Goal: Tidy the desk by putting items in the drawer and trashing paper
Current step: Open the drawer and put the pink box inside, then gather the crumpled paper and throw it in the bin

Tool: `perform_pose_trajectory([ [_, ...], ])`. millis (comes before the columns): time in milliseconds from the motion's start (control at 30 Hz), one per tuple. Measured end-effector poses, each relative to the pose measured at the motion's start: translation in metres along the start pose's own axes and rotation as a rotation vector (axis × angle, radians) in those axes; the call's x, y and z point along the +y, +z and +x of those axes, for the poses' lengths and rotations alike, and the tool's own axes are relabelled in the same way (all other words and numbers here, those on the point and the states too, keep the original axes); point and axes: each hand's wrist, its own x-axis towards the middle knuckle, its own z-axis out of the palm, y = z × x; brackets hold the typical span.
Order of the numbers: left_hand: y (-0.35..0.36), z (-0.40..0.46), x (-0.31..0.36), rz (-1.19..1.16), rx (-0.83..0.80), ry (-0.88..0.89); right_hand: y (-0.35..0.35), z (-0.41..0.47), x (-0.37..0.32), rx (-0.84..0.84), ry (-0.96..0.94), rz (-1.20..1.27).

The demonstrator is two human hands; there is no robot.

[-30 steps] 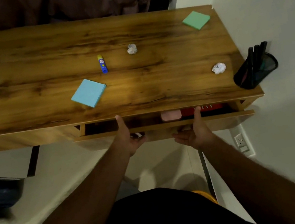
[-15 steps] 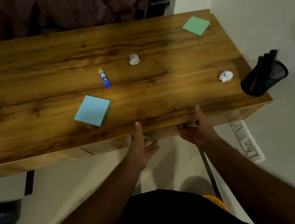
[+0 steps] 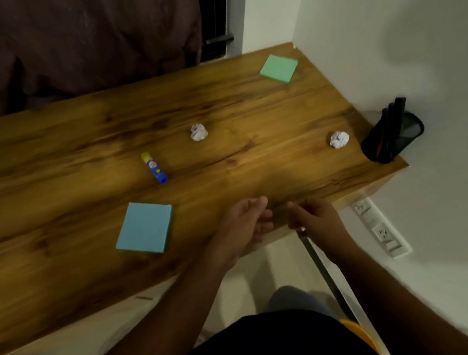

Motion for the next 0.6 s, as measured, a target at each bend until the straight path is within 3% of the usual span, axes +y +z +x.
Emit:
perform_pose_trajectory([
  [300,0.006,0.068,0.037,-0.105,0.145,0.039,-0.069,0.113,-0.029,0.283,-0.432,-0.679],
  [433,0.019,0.103,0.046,-0.241,0.195,-0.011,-0.099,0.165,-0.030,0.273,-0.341,-0.824],
  [600,0.032,0.132,0.047,-0.397,0.287,-0.067,-0.111,0.200,-0.019,0.131,-0.322,-0.858],
])
